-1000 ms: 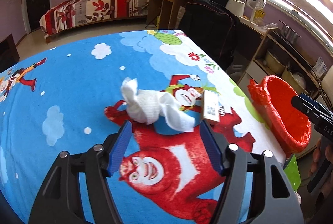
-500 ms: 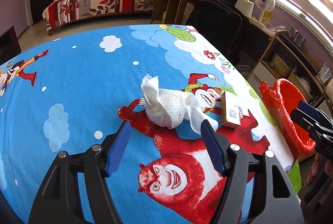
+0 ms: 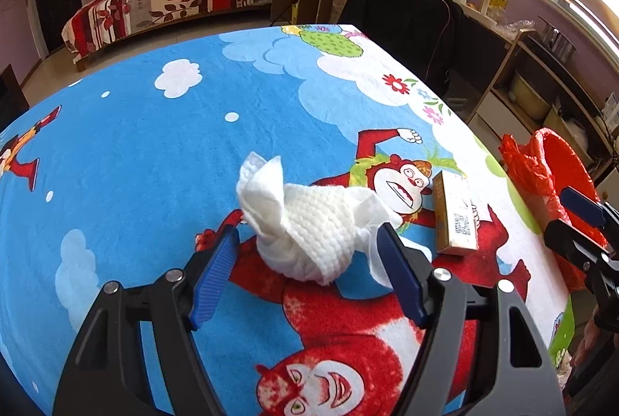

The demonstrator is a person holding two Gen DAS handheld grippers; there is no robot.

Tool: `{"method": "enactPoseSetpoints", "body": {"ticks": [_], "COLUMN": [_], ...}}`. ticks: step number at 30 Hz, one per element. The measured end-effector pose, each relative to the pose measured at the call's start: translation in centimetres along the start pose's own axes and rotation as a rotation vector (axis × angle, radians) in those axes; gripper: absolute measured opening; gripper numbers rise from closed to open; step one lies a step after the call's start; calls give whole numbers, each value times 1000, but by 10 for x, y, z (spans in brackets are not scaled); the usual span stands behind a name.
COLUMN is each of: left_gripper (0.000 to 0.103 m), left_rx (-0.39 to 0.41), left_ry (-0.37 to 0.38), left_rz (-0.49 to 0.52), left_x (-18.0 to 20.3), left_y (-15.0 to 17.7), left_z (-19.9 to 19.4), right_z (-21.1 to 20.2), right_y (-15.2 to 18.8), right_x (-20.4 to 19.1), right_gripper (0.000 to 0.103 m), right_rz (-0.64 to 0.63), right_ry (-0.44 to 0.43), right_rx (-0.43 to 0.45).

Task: Collect trash
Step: 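Grasp the white tissue bundle with the left gripper while the right grasps the white QR-code box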

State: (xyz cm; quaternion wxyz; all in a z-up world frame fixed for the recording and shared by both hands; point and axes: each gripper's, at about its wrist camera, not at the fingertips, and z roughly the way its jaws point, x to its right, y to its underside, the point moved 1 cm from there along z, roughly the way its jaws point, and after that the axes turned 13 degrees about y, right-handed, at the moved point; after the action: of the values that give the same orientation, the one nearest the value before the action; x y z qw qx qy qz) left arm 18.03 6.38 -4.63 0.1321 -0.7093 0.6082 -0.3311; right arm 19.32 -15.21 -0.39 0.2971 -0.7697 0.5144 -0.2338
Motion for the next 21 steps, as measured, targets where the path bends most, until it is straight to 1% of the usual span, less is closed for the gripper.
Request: {"method": "enactPoseSetpoints", "body": {"ticks": [1,3,4,5,6,8,11,17,21], "left_gripper": [70,63,57,55,54,47,45,45,45], "left_rx": [-13,-29,-40,-48,-49,-47,-36,-10,7], "left_ry": [2,4,7,6,1,-6,-9,-20,-15], "left_rz": [7,17,22,29,34,37,26,-19,-40], "left_x": [0,0,0,0,0,-1,-5,-16,-18], "left_y": [0,1,1,2,2,2,2,7,11], "left_z": [4,9,11,13,14,13,8,-8,-19], "right_z": [3,6,9,10,12,15,18,36,46], "right_y": [0,-2,-2,-2,-2,-3,-3,-3,-4], "right_x": [-2,-5,-7,-9,-10,-15,-24,-32,-44], "right_gripper": [83,83,83,83,83,83,83,83,83], "right_rz": [0,1,0,-1,-1,-13,-41,9,-23], "right_ry": [-1,-2,-1,-1,-2,6,24,3,32], "right_rx": [-5,-11,-14,-16,-17,-17,-5,-57,-73]}}
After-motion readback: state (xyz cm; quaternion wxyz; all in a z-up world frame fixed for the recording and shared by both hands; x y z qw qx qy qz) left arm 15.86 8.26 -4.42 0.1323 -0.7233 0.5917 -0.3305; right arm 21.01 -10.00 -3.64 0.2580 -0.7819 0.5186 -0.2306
